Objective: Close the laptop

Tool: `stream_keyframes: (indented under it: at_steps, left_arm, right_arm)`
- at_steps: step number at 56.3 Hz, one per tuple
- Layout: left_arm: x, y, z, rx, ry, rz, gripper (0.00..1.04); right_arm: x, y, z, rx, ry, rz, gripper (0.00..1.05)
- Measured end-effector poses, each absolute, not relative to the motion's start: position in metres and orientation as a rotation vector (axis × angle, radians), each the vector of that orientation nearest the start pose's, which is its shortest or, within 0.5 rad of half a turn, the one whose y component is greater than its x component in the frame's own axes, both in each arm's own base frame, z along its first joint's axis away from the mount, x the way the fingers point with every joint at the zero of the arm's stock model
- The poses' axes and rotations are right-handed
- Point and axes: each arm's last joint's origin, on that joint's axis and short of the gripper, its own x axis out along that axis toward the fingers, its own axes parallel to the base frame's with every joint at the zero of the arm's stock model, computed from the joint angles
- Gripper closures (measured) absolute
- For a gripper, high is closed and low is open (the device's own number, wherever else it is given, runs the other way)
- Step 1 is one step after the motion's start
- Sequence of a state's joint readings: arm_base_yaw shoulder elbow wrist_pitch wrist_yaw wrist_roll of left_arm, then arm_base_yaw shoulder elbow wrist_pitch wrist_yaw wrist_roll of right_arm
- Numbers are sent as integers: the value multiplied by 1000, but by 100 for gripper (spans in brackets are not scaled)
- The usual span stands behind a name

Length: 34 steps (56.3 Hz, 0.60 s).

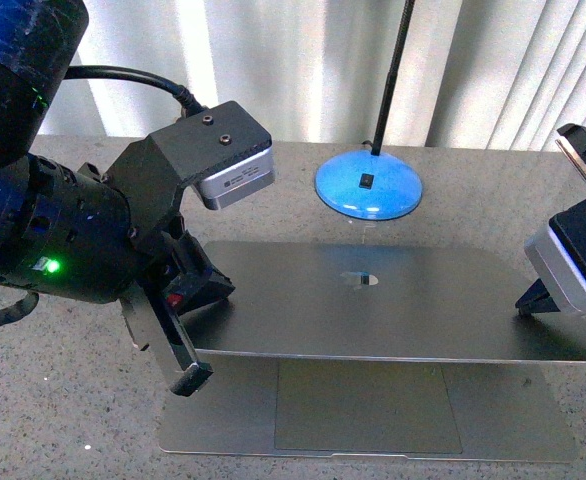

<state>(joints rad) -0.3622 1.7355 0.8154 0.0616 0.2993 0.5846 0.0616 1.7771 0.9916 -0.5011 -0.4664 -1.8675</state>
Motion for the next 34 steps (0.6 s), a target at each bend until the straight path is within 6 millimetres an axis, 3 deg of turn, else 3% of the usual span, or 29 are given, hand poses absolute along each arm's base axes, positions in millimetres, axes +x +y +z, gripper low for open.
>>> stream_keyframes:
  at_steps: [34]
  left_arm:
    - [289, -119, 115, 509, 695, -864, 101]
  right_arm:
    - [314, 37, 129, -1309, 438, 1429, 102]
